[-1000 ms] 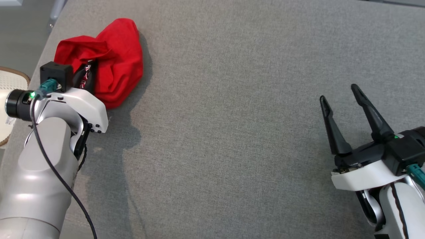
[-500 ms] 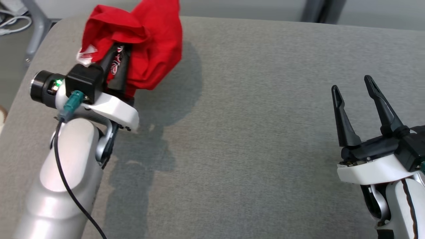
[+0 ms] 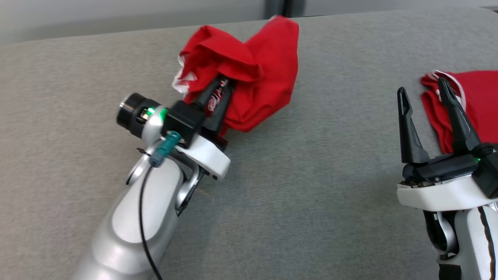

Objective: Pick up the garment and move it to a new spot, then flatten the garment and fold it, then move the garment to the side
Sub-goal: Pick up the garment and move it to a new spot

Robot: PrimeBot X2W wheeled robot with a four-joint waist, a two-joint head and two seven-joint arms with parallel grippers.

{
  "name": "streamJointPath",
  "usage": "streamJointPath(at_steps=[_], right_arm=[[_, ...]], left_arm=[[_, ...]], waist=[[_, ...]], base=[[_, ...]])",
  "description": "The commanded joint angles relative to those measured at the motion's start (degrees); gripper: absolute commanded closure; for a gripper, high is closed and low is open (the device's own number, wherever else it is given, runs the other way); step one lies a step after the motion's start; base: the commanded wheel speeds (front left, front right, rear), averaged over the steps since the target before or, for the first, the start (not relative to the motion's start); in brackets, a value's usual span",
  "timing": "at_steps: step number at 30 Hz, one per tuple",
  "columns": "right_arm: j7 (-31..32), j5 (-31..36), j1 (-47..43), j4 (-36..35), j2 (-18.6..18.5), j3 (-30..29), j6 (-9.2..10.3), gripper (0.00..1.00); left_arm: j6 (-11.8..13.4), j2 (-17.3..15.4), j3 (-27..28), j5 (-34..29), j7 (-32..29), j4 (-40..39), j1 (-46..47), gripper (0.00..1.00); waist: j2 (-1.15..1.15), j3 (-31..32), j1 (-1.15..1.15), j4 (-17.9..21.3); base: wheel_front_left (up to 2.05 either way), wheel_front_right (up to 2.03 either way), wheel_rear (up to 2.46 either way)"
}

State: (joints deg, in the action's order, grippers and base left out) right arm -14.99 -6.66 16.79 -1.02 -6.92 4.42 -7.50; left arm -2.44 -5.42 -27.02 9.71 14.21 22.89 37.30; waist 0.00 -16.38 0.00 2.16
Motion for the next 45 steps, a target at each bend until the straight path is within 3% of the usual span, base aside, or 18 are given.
streamJointPath(at_steps=[1,8,9,10,11,14,21,31,37,45], right_arm=[[-0.3,-0.4,0.1,-0.2,0.3,-0.1,0.02,0.00],[-0.3,-0.6,-0.2,-0.1,1.5,-0.4,0.02,0.00],[-0.3,-0.6,-0.3,0.0,1.6,-0.3,0.02,0.00],[-0.3,-0.6,-0.5,0.2,1.8,-0.3,0.02,0.00],[-0.3,-0.6,-0.6,0.5,1.8,-0.2,0.02,0.00],[-0.3,-0.7,-0.6,1.0,1.8,-0.5,0.02,0.00],[-0.3,-0.2,-1.1,1.7,1.0,-1.0,0.02,0.00],[-0.3,-0.4,-2.4,2.9,-0.2,-0.9,0.02,0.00],[-0.3,-0.4,-4.7,3.9,-0.9,-1.1,0.02,0.00],[-0.3,-0.8,-7.3,5.5,-1.1,-1.0,0.02,0.00]], left_arm=[[0.2,0.0,-0.9,-0.9,0.1,1.2,0.6,1.00],[0.2,1.2,-5.5,-2.9,-0.3,10.8,1.9,1.00],[0.2,1.3,-5.7,-2.6,-0.2,12.0,2.0,0.85],[0.1,1.3,-5.9,-2.4,-0.1,13.2,2.0,0.60],[-0.1,1.4,-6.1,-2.1,-0.2,14.4,2.0,0.00],[-0.6,1.6,-6.5,-1.2,0.0,16.6,2.4,0.00],[0.8,1.9,-4.8,0.9,0.9,14.6,1.8,0.00],[3.5,-1.2,0.6,2.4,1.0,1.3,-4.8,0.00],[6.3,-3.0,7.4,2.7,0.9,-8.9,-14.8,0.00],[6.7,-0.4,13.2,1.5,0.9,-14.7,-26.1,0.00]], waist=[[0.00,-1.2,0.00,3.8],[0.00,-2.4,0.00,7.8],[0.00,-2.4,0.00,7.9],[0.00,-2.4,0.00,8.0],[0.00,-2.5,0.00,8.0],[0.00,-2.3,0.00,7.1],[0.00,-0.3,0.00,2.8],[0.00,3.7,0.00,-3.7],[0.00,6.8,0.00,-6.9],[0.00,9.5,0.00,-7.7]], base=[[0.00,0.00,0.00],[0.00,0.00,0.00],[0.00,0.00,0.00],[0.00,0.00,0.00],[0.00,0.00,0.00],[0.00,0.00,0.00],[0.00,0.00,0.00],[0.00,0.00,0.00],[0.00,0.00,0.00],[0.00,0.00,0.00]])
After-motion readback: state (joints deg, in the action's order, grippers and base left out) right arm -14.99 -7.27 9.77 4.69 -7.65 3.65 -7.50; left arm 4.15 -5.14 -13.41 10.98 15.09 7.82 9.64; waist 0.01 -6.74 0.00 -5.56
